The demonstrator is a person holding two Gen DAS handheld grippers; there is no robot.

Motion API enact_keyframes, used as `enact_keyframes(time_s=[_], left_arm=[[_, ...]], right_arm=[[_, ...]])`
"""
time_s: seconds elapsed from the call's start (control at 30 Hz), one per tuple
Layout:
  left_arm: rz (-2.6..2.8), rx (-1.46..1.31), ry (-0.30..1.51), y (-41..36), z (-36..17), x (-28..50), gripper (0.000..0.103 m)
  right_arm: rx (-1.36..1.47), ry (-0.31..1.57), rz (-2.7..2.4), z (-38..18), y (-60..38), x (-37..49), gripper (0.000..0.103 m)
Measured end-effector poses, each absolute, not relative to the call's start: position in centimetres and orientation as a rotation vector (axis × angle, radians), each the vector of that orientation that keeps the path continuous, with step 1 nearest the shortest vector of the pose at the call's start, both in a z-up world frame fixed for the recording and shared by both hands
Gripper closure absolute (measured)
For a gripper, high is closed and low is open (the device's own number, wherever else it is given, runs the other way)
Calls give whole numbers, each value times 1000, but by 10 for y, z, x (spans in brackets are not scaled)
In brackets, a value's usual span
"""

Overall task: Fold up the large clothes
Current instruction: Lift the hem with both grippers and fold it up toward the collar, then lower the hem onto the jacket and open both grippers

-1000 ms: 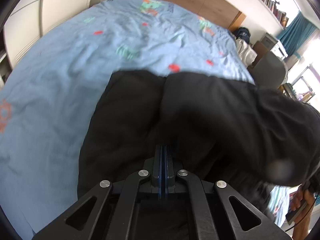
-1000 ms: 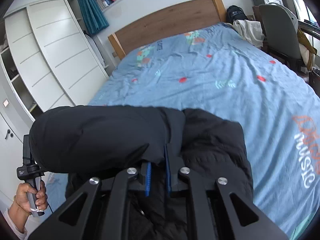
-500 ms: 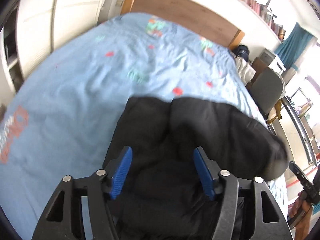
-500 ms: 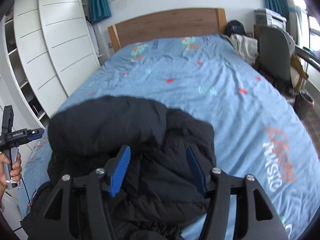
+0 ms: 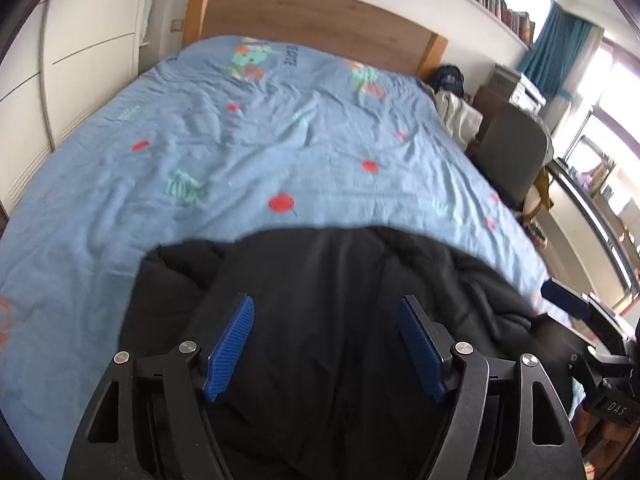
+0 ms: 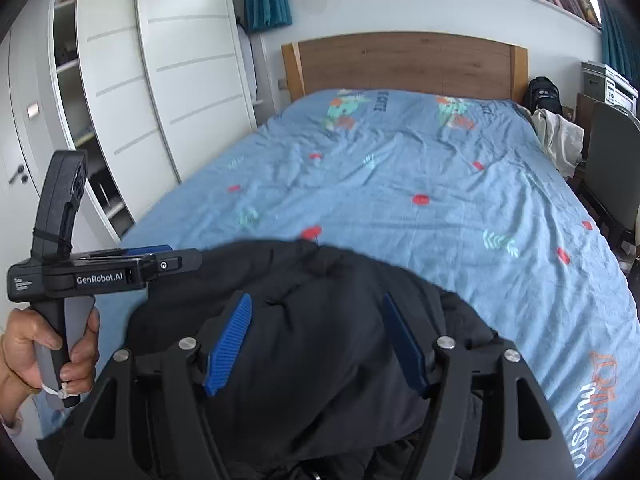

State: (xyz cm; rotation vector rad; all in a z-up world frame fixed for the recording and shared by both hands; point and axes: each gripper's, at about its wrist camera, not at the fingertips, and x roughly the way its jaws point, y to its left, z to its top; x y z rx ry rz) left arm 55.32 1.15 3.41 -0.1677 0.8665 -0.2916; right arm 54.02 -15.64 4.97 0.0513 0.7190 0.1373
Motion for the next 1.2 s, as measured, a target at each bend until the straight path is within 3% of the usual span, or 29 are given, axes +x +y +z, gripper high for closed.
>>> enact_keyframes(time_s=[0.23,0.47,0.77,0.97,1.2], left_arm=[[-243,-29,848,-3,-36,510,28],[-186,85,849,-18,-69,503,28],[-258,1,808,-3,-17,460,28],[-267,42,925,-12,-48,447,28],[-193,55,861,4,-6,405,28]], right_arm=[[30,805,137,-28,-168,509,34],[76,810,112,-76,-178,492,34],[18,866,123,-38,-174,482,34],[48,937,105,-51,-174,477,34],[125,930,65,-32,-178,443,34]])
